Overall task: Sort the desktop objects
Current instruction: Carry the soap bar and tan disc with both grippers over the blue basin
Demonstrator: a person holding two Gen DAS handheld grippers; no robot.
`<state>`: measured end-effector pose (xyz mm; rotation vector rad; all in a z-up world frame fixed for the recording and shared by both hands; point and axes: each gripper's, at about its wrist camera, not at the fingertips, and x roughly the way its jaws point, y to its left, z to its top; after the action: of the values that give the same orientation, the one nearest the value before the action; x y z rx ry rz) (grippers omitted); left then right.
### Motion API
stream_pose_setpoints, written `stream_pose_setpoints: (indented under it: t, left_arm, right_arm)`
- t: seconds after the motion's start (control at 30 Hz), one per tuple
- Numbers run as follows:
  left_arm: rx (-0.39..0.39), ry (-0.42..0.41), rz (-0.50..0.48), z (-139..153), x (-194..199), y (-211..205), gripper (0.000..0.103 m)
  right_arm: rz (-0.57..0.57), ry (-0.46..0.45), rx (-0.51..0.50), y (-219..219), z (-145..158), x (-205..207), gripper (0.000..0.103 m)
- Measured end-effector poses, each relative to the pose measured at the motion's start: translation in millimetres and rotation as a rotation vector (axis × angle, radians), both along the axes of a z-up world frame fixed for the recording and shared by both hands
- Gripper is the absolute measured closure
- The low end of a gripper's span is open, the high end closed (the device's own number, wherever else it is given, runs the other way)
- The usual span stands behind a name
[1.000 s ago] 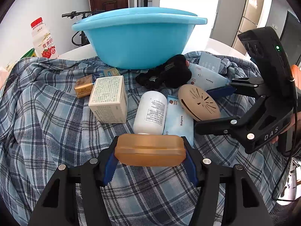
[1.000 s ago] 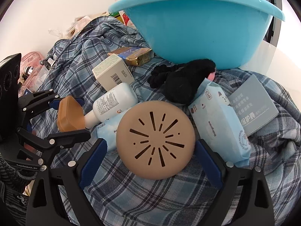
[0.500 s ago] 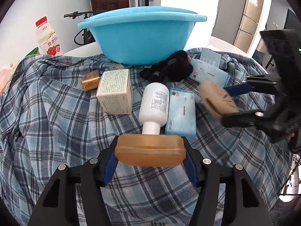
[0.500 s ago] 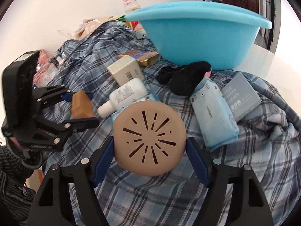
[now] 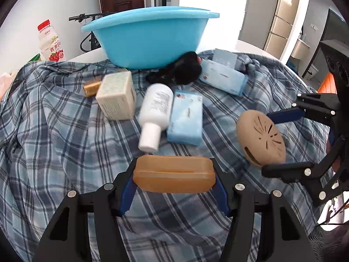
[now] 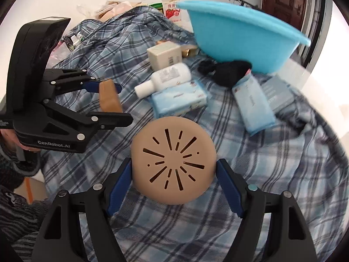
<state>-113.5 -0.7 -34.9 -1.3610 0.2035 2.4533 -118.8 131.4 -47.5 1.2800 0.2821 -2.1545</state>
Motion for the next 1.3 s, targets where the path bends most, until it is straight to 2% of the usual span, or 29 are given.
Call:
stream_pose_setpoints:
  t: [0.43,1.3]
  left_arm:
    - [-0.017,-0.033,-0.018,-4.7,12.2,2.8,0.04]
    - [-0.026,-0.026,-0.046,-1.8,20.8,9.3,0.04]
  right_arm:
    - [-0.053,0.013,-0.012,18.0,4.1,14.2,0.027]
    - [-0.027,0.017,-0.018,17.8,6.2,25.1,0.027]
